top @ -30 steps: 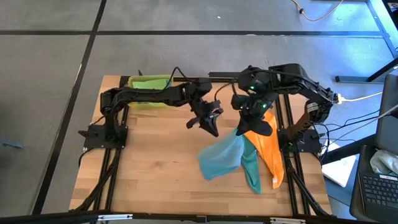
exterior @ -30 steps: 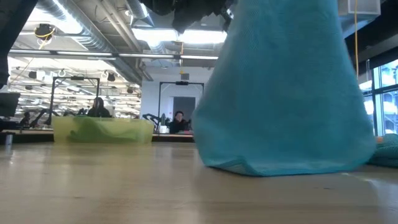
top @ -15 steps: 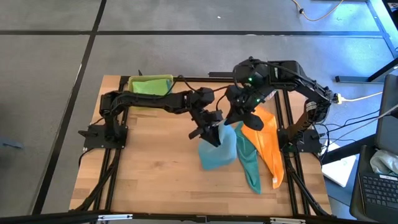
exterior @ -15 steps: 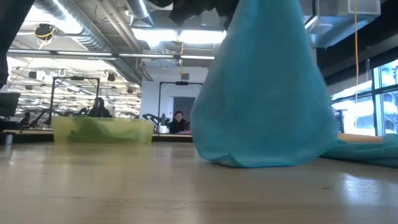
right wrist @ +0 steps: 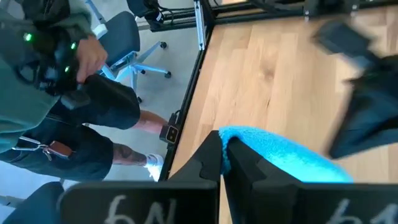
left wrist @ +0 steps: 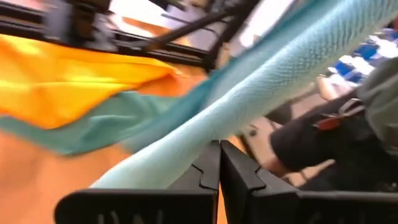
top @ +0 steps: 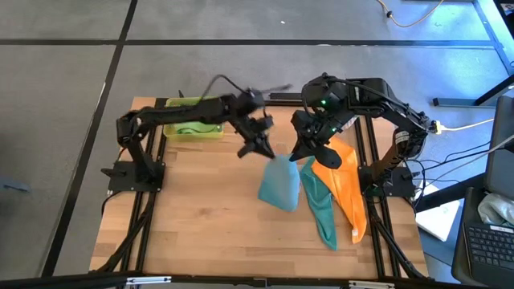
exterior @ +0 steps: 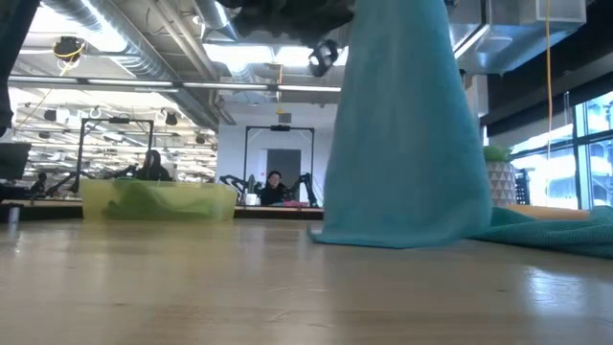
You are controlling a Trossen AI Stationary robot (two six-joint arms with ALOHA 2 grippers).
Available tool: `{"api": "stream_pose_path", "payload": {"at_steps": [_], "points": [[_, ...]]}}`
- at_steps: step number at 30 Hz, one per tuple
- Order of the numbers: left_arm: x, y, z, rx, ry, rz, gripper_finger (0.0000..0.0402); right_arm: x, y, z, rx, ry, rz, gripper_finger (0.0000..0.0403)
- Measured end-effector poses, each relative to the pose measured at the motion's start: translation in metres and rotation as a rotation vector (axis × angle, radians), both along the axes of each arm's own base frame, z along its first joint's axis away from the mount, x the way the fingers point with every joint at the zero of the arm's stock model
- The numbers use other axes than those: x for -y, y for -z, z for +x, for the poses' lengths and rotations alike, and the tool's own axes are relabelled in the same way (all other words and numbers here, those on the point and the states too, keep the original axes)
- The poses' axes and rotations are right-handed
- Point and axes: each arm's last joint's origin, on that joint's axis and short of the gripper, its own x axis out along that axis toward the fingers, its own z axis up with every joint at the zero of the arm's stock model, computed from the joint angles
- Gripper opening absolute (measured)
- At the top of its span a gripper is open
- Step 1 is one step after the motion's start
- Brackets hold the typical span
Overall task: Fold microfiber towels
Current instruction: Fold the left blue towel
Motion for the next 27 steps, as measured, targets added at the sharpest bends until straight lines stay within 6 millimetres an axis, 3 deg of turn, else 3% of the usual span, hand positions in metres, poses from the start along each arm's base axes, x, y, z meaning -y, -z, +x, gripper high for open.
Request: {"api": "stream_pose_path", "payload": {"at_steps": [6,10,16,22,27], "points": [[-0.043,-0.021,-0.038,0.01,-0.149,0.072,0.0,0.009,-0.002,0.004,0.068,0.07,-0.133,0.001],[-0.059,-0.034,-0.053,0.052,-0.181,0.019,0.0003,0.02,-0.006,0.008,0.134,0.082,-0.127,0.001],[-0.038,-0.046,-0.046,0.15,-0.003,-0.056,0.0056,0.021,-0.013,0.012,0.225,0.012,-0.057,0.001],[-0.023,-0.052,-0.036,0.219,0.016,-0.004,0.013,0.02,-0.013,0.012,0.205,-0.006,0.017,0.001],[-0.014,-0.049,-0.03,0.194,0.021,-0.018,0.0161,0.02,-0.013,0.012,0.191,0.0,0.047,0.001]]}}
